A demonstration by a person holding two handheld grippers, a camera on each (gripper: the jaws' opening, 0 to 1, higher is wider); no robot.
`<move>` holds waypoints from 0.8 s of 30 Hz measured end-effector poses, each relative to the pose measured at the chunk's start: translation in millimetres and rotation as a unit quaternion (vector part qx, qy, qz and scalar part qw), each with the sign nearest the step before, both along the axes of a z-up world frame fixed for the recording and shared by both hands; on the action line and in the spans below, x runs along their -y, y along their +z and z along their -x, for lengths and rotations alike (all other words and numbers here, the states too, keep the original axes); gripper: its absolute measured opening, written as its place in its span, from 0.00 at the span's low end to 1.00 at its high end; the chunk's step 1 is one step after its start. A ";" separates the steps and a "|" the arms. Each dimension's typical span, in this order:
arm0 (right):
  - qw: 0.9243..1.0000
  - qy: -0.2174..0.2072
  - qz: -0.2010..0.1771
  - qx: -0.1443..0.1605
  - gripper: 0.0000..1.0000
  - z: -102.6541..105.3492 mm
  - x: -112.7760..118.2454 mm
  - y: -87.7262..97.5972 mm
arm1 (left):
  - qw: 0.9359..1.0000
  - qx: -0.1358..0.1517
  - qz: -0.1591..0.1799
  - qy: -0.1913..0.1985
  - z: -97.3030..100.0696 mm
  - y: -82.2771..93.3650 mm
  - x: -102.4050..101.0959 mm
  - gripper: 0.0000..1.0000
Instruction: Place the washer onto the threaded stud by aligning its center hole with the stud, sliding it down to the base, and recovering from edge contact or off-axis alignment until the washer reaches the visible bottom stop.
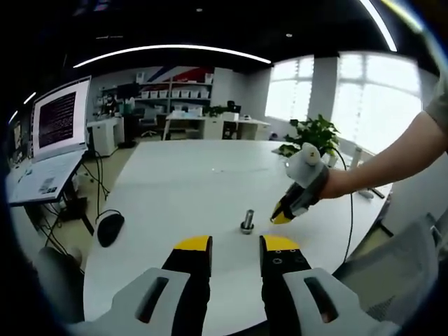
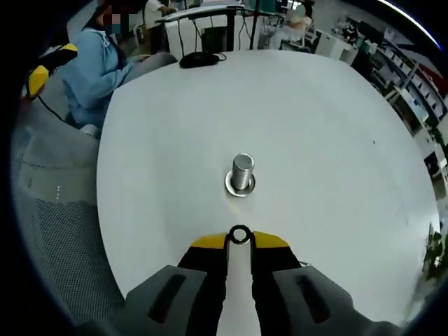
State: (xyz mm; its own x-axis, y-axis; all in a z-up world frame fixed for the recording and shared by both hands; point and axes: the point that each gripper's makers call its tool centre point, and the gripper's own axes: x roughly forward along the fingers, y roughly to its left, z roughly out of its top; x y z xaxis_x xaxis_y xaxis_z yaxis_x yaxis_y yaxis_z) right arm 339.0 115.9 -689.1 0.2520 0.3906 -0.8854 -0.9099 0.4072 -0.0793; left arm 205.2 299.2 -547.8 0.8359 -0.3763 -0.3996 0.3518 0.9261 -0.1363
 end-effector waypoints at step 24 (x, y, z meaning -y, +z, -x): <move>0.998 -0.031 0.002 0.051 0.13 -38.8 43.2 19.8 | 1.000 -0.003 -0.002 0.015 -1.5 -0.4 -6.6 0.25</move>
State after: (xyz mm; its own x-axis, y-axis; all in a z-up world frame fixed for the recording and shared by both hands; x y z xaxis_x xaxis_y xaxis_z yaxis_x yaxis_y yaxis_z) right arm 377.8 72.7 -669.3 0.3649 0.3670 -0.8557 -0.8697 0.4625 -0.1725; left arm 206.7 305.8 -548.2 0.8443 -0.3503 -0.4056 0.3236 0.9365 -0.1352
